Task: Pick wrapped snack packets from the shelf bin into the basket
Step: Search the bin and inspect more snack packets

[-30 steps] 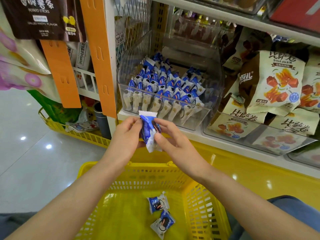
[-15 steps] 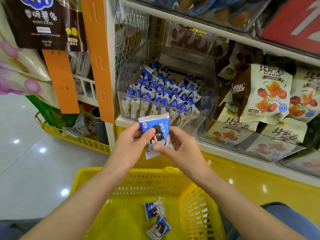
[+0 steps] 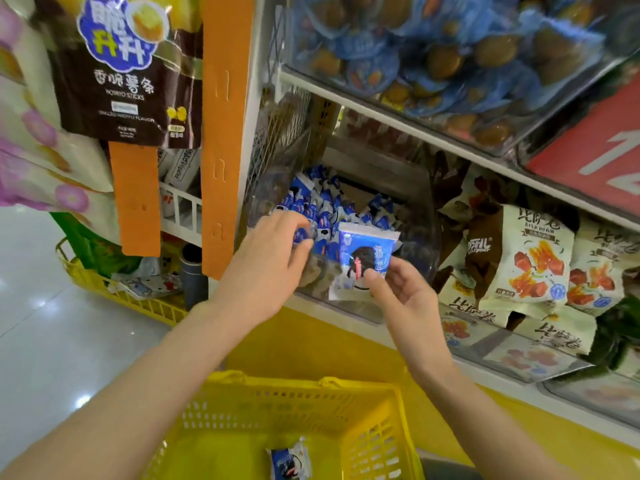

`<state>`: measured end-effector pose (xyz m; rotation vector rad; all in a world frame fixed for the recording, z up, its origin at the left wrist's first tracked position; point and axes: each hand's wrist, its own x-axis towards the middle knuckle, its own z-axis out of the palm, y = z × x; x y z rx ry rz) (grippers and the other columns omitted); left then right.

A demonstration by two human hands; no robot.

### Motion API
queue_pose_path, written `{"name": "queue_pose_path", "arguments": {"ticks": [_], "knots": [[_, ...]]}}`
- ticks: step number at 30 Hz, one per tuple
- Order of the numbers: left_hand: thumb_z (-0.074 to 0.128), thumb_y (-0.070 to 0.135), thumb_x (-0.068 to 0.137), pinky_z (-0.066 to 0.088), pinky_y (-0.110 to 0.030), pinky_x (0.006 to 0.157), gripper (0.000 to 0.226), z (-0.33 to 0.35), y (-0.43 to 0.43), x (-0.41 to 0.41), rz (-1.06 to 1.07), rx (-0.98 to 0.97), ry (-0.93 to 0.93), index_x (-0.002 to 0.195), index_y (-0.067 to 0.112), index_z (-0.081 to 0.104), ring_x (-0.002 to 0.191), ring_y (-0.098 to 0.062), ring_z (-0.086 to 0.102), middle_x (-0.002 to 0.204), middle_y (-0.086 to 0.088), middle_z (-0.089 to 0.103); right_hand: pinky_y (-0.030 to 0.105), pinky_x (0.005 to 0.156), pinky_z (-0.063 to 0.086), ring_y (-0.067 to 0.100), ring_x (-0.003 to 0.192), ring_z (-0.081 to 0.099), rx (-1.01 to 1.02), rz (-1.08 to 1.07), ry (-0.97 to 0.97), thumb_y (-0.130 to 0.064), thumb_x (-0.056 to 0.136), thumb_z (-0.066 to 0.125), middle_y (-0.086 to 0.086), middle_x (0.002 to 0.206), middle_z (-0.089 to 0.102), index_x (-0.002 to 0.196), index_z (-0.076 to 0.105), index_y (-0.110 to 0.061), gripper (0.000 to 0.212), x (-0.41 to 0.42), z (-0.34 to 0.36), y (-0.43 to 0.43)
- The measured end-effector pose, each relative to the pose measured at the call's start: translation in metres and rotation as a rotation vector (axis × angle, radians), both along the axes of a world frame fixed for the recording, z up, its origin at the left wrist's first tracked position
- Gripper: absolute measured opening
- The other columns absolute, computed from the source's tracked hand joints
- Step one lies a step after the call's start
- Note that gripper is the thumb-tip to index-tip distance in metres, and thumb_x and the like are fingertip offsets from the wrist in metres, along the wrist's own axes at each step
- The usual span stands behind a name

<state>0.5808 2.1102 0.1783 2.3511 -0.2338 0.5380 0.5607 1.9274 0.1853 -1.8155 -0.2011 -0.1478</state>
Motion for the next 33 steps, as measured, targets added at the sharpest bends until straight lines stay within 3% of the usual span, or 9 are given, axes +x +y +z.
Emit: {"name": "queue_pose_path", "arguments": {"ticks": [4,8,10,13,18,23,28,30,33], "knots": [[0.040,0.030,0.096,0.037,-0.031,0.091,0.030,-0.005,0.006,0.028,-0.051,0.218,-0.036,0.120,0.015,0.052,0.106,-0.018,0.052,0.118,-0.003,0.056,0.007,0.071,0.048,-0.007,0.086,0.064,-0.091,-0.114,-0.054,-0.024,0.087,0.061,-0.019,0.091,0.070,0.101,0.061,-0.025,0.014,0.049,0.024,0.001],[0.026,0.033,0.097,0.043,-0.034,0.077,0.043,-0.020,0.011,0.035,-0.108,0.423,-0.143,0.095,0.013,0.065,0.080,-0.020,0.061,0.088,-0.002,0.068,0.016,0.073,0.046,0.010,0.092,0.062,-0.320,-0.291,-0.010,-0.030,0.089,0.059,0.003,0.109,0.065,0.108,0.060,-0.010,0.027,0.118,0.031,0.004],[0.027,0.033,0.095,0.046,-0.031,0.070,0.045,-0.025,0.016,0.039,-0.138,0.436,-0.209,0.085,0.015,0.067,0.070,-0.019,0.060,0.077,-0.001,0.068,0.024,0.076,0.042,0.021,0.099,0.060,-0.400,-0.370,0.013,-0.030,0.092,0.054,0.010,0.114,0.063,0.111,0.060,-0.011,0.028,0.151,0.031,0.006],[0.034,0.033,0.094,0.044,-0.028,0.064,0.039,-0.030,0.022,0.046,-0.188,0.423,-0.305,0.081,0.015,0.066,0.063,-0.017,0.059,0.071,0.001,0.066,0.020,0.075,0.032,0.029,0.114,0.052,-0.587,-0.411,0.126,-0.031,0.096,0.046,0.013,0.128,0.055,0.128,0.050,-0.008,0.039,0.196,0.024,0.012],[0.034,0.033,0.093,0.044,-0.026,0.061,0.038,-0.035,0.026,0.051,-0.235,0.386,-0.365,0.080,0.016,0.066,0.061,-0.015,0.059,0.068,0.002,0.065,0.038,0.082,0.051,0.030,0.099,0.062,-0.719,-0.411,0.226,-0.023,0.095,0.049,0.015,0.117,0.063,0.125,0.054,-0.008,0.034,0.244,0.008,0.021],[0.039,0.031,0.094,0.044,-0.028,0.066,0.032,-0.041,0.027,0.052,-0.234,0.369,-0.399,0.084,0.016,0.065,0.066,-0.015,0.059,0.073,0.002,0.064,0.039,0.094,0.043,0.030,0.113,0.054,-0.871,-0.363,0.169,-0.023,0.094,0.052,0.014,0.129,0.054,0.129,0.050,-0.008,0.038,0.262,-0.003,0.025],[0.041,0.031,0.094,0.045,-0.027,0.068,0.030,-0.043,0.027,0.054,-0.233,0.364,-0.413,0.086,0.017,0.066,0.069,-0.014,0.059,0.075,0.003,0.066,0.034,0.080,0.047,0.025,0.095,0.060,-0.836,-0.262,0.249,-0.023,0.087,0.063,0.014,0.119,0.059,0.120,0.055,-0.004,0.040,0.270,-0.012,0.028],[0.042,0.031,0.093,0.045,-0.028,0.068,0.029,-0.044,0.027,0.054,-0.233,0.359,-0.427,0.086,0.017,0.066,0.069,-0.015,0.059,0.076,0.003,0.066,0.029,0.071,0.045,0.014,0.072,0.054,-0.815,-0.248,0.221,-0.029,0.091,0.056,0.013,0.106,0.063,0.112,0.060,-0.005,0.031,0.271,-0.016,0.026],[0.042,0.030,0.093,0.046,-0.028,0.068,0.029,-0.046,0.026,0.055,-0.235,0.342,-0.450,0.086,0.017,0.066,0.068,-0.015,0.059,0.075,0.002,0.066,0.032,0.069,0.047,0.012,0.067,0.054,-0.778,-0.204,0.179,-0.032,0.097,0.041,0.011,0.089,0.063,0.090,0.061,-0.017,0.026,0.267,-0.016,0.020]]}}
